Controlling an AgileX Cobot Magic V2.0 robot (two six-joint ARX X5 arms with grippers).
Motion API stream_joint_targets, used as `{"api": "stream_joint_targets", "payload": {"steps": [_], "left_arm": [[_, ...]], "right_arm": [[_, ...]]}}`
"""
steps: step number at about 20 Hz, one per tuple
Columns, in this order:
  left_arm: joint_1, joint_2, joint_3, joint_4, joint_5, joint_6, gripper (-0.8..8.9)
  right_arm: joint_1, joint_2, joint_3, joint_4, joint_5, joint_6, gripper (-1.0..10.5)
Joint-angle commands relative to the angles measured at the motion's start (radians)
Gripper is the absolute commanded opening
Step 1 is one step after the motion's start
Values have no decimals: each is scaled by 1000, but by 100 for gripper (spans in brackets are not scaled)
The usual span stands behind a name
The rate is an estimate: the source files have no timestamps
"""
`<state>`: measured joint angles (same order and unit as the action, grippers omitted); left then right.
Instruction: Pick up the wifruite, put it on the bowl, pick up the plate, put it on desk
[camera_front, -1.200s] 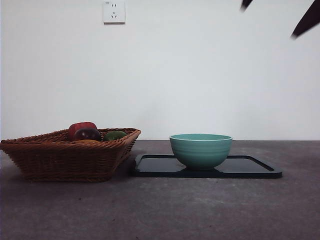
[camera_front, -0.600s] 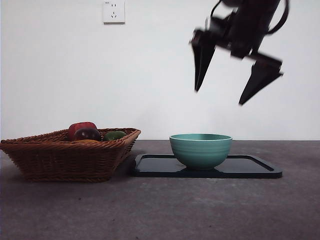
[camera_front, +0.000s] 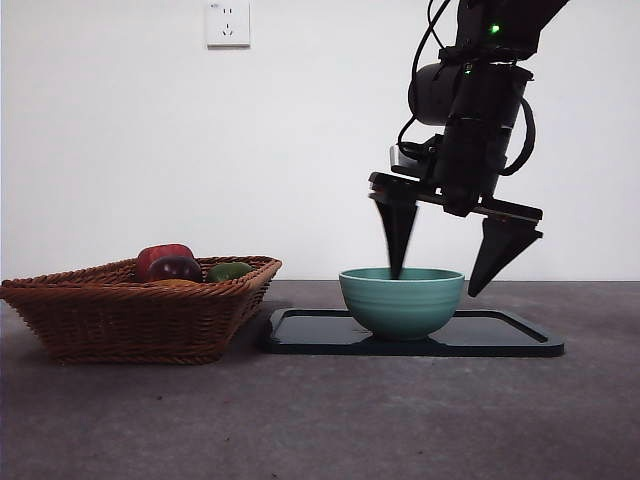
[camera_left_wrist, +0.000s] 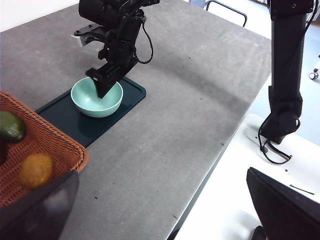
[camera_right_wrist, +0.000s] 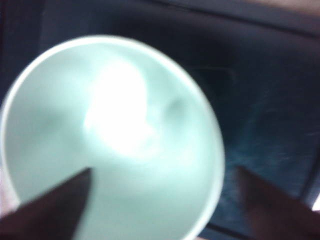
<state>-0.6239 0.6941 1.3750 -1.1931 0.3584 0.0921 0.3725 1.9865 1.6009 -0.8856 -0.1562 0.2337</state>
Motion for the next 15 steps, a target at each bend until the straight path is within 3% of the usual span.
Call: {"api": "stream_joint_targets", "payload": {"steps": [1, 7, 15], "left_arm": [[-7, 4, 11, 10, 2, 13, 624], [-7, 4, 11, 11, 2, 13, 624], [-7, 4, 11, 10, 2, 13, 624]], "right_arm": [[0, 16, 23, -9, 30, 3, 199], [-14, 16, 23, -8, 33, 2, 8], [-24, -7, 37, -13, 41, 1, 8]]}}
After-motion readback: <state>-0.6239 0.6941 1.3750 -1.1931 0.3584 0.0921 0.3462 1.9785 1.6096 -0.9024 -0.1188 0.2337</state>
